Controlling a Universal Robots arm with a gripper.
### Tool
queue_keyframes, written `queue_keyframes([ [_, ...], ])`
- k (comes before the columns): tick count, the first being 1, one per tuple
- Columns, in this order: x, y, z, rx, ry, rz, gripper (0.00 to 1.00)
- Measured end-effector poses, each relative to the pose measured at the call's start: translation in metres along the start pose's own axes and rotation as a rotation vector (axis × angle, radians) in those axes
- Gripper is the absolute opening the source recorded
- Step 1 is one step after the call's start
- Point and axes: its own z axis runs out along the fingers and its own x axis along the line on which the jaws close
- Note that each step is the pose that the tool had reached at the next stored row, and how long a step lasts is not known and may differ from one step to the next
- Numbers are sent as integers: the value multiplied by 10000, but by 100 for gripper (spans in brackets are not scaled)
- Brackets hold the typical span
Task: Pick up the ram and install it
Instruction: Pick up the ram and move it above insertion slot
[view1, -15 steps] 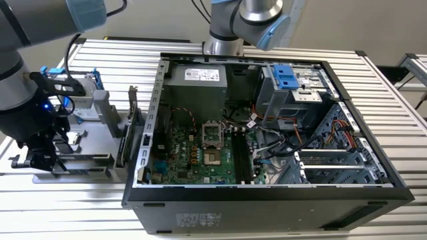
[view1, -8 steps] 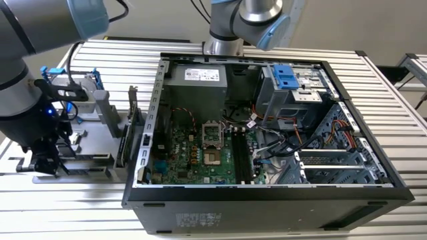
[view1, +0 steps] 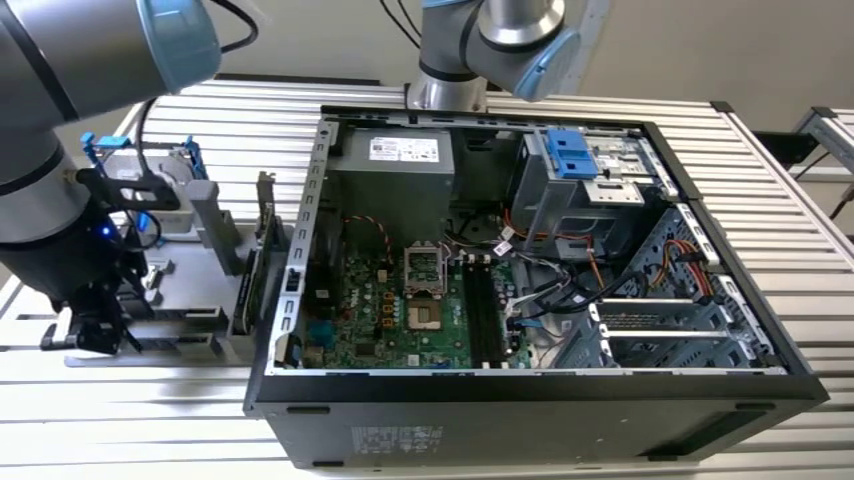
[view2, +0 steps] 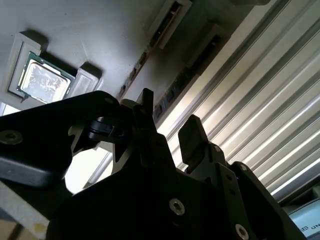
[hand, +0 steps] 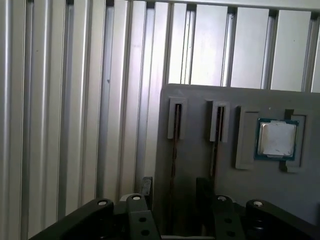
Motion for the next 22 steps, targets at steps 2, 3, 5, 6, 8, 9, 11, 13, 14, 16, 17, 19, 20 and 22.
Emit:
queue_keyframes([
  [2, 0, 1, 20, 0, 0, -9, 100],
  [3, 0, 0, 32, 0, 1, -13, 100],
  [5, 0, 1, 52, -1, 1, -21, 100],
  [6, 0, 1, 63, 0, 0, -25, 100],
  [8, 0, 1, 84, 1, 1, -30, 100],
  [9, 0, 1, 93, 0, 1, -32, 100],
  [11, 0, 1, 111, 0, 2, -33, 100],
  [13, 0, 1, 122, 0, 4, -34, 100],
  [14, 0, 1, 125, -1, 5, -34, 100],
  [16, -1, 1, 127, -1, 4, -34, 100],
  [17, -1, 1, 128, 0, 4, -34, 100],
  [19, -1, 1, 129, 0, 3, -34, 100],
  [20, -1, 1, 131, 0, 3, -34, 100],
  [22, -1, 1, 138, 2, 2, -34, 100],
])
